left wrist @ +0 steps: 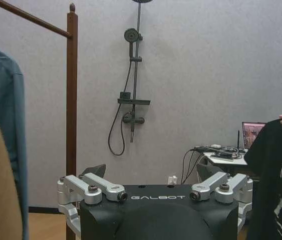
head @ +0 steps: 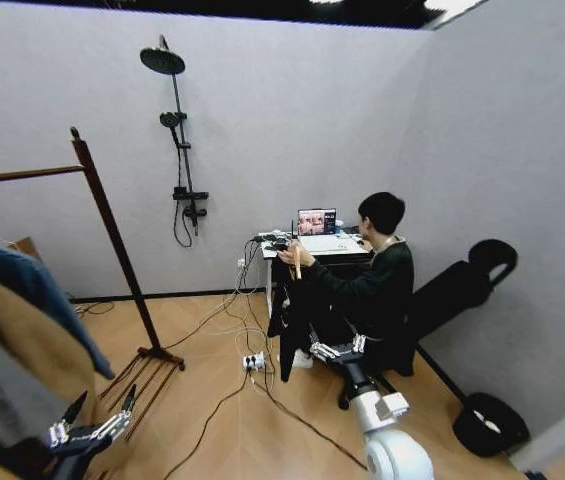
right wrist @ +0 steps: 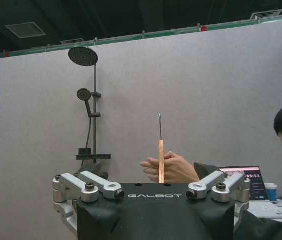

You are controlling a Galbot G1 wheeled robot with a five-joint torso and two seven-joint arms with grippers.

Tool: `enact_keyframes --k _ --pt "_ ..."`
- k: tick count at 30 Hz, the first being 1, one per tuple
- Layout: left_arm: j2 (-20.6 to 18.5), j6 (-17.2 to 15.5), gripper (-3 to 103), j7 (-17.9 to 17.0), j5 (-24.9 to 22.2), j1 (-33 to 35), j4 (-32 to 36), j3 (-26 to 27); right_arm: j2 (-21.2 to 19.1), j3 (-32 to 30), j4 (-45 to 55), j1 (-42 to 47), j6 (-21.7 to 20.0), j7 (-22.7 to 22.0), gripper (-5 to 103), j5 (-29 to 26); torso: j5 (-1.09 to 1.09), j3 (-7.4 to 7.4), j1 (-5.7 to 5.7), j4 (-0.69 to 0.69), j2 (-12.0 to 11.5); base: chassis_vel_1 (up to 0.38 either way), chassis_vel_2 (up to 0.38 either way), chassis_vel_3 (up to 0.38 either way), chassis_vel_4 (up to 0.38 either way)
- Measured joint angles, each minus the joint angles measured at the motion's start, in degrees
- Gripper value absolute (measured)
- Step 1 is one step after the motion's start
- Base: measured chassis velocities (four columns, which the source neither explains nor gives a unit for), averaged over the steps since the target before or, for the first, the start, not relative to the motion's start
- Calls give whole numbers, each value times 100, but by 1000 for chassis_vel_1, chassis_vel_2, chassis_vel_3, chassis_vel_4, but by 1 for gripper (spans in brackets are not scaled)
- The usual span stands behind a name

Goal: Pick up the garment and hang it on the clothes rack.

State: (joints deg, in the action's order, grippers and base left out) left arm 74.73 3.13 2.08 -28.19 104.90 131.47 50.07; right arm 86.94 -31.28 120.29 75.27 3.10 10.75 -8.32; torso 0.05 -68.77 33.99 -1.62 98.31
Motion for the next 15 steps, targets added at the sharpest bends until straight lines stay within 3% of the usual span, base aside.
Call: enact_keyframes --k 1,4,9,11,15 --pt "0 0 100 0 0 0 0 -1 -25 30 -46 -84 18 32 100 -8 -11 0 1 -1 0 -324 319 368 -336" --pt "0 0 100 2 0 1 1 -1 -69 72 -169 -235 126 39 100 9 0 0 0 1 0 -344 337 372 -345" --pt "-1 0 100 0 0 -2 0 -1 -137 127 -242 -462 35 13 100 93 -6 -1 8 -4 -2 -293 290 319 -268" --pt "0 0 100 0 0 -2 0 0 -222 122 -353 -833 -182 -70 100 98 -4 -2 9 3 -3 -140 183 109 -148" --pt "0 0 100 0 0 -1 0 -1 -299 113 -546 -1112 -288 -148 100 53 -6 -2 7 -1 -3 -57 73 20 -18"
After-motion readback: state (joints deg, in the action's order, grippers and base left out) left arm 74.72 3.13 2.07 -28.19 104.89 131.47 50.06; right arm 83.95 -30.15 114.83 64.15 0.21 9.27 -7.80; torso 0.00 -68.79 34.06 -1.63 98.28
